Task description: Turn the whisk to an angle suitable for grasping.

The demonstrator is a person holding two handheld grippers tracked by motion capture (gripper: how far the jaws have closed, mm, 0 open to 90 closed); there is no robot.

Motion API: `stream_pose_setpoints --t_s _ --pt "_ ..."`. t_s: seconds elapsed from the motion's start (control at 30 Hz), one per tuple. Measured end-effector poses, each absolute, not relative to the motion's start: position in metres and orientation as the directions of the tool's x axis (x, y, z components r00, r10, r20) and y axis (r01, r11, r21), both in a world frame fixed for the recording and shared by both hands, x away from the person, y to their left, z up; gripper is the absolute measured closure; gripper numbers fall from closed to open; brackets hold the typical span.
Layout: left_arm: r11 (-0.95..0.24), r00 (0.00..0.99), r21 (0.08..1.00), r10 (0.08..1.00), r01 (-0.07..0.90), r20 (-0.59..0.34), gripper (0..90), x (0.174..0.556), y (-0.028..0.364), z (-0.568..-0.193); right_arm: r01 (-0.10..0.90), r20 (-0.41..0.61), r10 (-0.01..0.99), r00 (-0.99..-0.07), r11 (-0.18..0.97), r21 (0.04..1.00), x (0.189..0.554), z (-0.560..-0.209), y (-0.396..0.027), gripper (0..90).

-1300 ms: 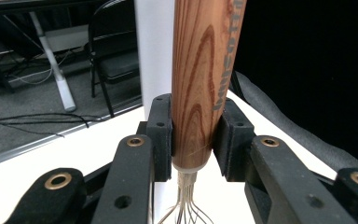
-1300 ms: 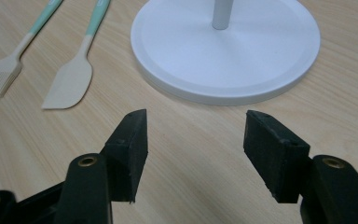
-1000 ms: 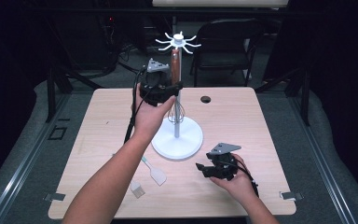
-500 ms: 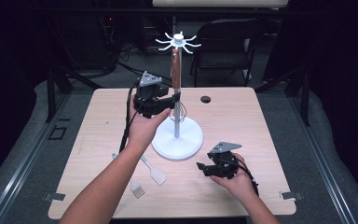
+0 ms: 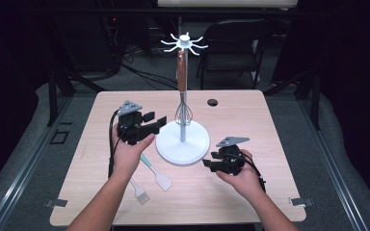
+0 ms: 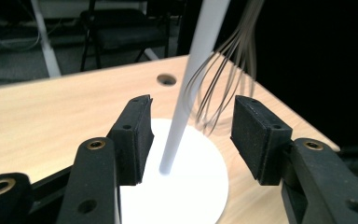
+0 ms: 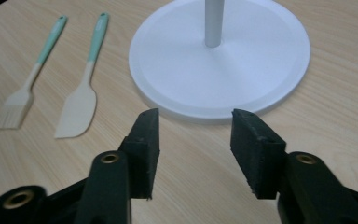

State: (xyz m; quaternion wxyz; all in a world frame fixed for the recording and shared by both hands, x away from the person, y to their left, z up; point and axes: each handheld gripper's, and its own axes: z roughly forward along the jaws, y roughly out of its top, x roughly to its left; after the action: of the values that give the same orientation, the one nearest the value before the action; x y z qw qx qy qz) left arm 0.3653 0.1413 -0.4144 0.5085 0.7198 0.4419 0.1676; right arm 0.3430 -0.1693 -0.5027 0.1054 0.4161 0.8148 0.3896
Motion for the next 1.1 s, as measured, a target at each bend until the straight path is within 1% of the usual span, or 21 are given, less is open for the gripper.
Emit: stream_pose_setpoints --t_s 0.07,0.1,0.13,0.2,0.23,0.27,0.3,0.37,0.4,0.43,0.47,0.5,0.67,0.7,0.73,0.77,0.83,0.87,0.9,1.0,1.1 --pt "-0.08 0.542 0.876 0.811 0.476 -0.22 47.8 0.363 0.147 -0.421 0.592 0.152 0.756 -0.636 0.352 0.725 0.345 -0.5 -0.169 57.6" --pt "-0.064 0.528 0.872 0.817 0.485 -0.233 47.9 0.359 0.154 -0.43 0.583 0.153 0.752 -0.641 0.348 0.734 0.349 -0.492 -0.167 62.7" --pt "-0.056 0.518 0.867 0.82 0.495 -0.243 47.9 0.357 0.158 -0.436 0.581 0.151 0.751 -0.642 0.348 0.736 0.351 -0.489 -0.166 65.0" --pt "-0.047 0.511 0.864 0.822 0.502 -0.252 47.9 0.355 0.162 -0.441 0.574 0.152 0.748 -0.646 0.345 0.743 0.356 -0.483 -0.165 69.0" --pt "-0.039 0.503 0.862 0.825 0.505 -0.257 47.9 0.354 0.166 -0.446 0.574 0.152 0.748 -0.646 0.345 0.743 0.356 -0.483 -0.165 69.0" --pt "-0.023 0.485 0.857 0.832 0.515 -0.269 48.0 0.349 0.173 -0.455 0.568 0.155 0.748 -0.645 0.334 0.752 0.361 -0.476 -0.161 73.1" --pt "-0.023 0.485 0.857 0.832 0.515 -0.269 48.2 0.349 0.173 -0.455 0.568 0.155 0.748 -0.645 0.334 0.752 0.361 -0.476 -0.161 73.1" --pt "-0.02 0.468 0.85 0.842 0.527 -0.27 48.3 0.346 0.18 -0.464 0.563 0.147 0.746 -0.65 0.342 0.752 0.366 -0.47 -0.158 78.3" --pt "-0.016 0.462 0.848 0.843 0.53 -0.274 48.5 0.345 0.183 -0.468 0.562 0.13 0.748 -0.651 0.36 0.744 0.371 -0.463 -0.155 84.8" --pt "-0.013 0.458 0.845 0.845 0.535 -0.277 48.5 0.343 0.187 -0.471 0.556 0.12 0.748 -0.653 0.365 0.747 0.373 -0.46 -0.154 87.2" --pt "-0.006 0.452 0.843 0.846 0.538 -0.282 48.5 0.342 0.19 -0.474 0.556 0.12 0.748 -0.653 0.365 0.747 0.373 -0.46 -0.154 87.2" --pt "0.0 0.449 0.844 0.847 0.537 -0.285 48.5 0.341 0.193 -0.476 0.541 0.106 0.749 -0.654 0.364 0.758 0.378 -0.452 -0.152 90.0" --pt "0.007 0.434 0.84 0.854 0.542 -0.287 48.5 0.339 0.204 -0.481 0.506 0.088 0.761 -0.643 0.336 0.794 0.386 -0.436 -0.149 90.0" --pt "0.01 0.433 0.845 0.855 0.535 -0.285 48.5 0.338 0.206 -0.481 0.478 0.076 0.763 -0.641 0.32 0.818 0.389 -0.426 -0.148 90.0" --pt "0.008 0.434 0.847 0.856 0.532 -0.28 48.5 0.337 0.207 -0.481 0.478 0.076 0.763 -0.641 0.32 0.818 0.389 -0.426 -0.148 90.0" --pt "0.007 0.434 0.85 0.857 0.527 -0.276 48.5 0.337 0.207 -0.481 0.448 0.074 0.768 -0.637 0.289 0.846 0.391 -0.417 -0.146 90.0" --pt "0.004 0.435 0.85 0.858 0.527 -0.274 48.6 0.337 0.208 -0.482 0.431 0.069 0.77 -0.635 0.278 0.859 0.392 -0.412 -0.146 90.0" --pt "0.007 0.434 0.85 0.858 0.526 -0.276 48.8 0.336 0.209 -0.483 0.395 0.061 0.77 -0.635 0.256 0.882 0.394 -0.402 -0.145 90.0" --pt "0.003 0.435 0.848 0.858 0.529 -0.275 48.8 0.336 0.209 -0.484 0.395 0.061 0.77 -0.635 0.256 0.882 0.394 -0.402 -0.145 90.0" --pt "0.004 0.435 0.85 0.858 0.527 -0.274 48.8 0.336 0.21 -0.485 0.329 0.038 0.783 -0.621 0.216 0.919 0.396 -0.381 -0.143 90.0" --pt "0.007 0.433 0.851 0.859 0.524 -0.274 48.9 0.336 0.211 -0.485 0.287 0.027 0.787 -0.617 0.192 0.939 0.397 -0.366 -0.143 90.0"
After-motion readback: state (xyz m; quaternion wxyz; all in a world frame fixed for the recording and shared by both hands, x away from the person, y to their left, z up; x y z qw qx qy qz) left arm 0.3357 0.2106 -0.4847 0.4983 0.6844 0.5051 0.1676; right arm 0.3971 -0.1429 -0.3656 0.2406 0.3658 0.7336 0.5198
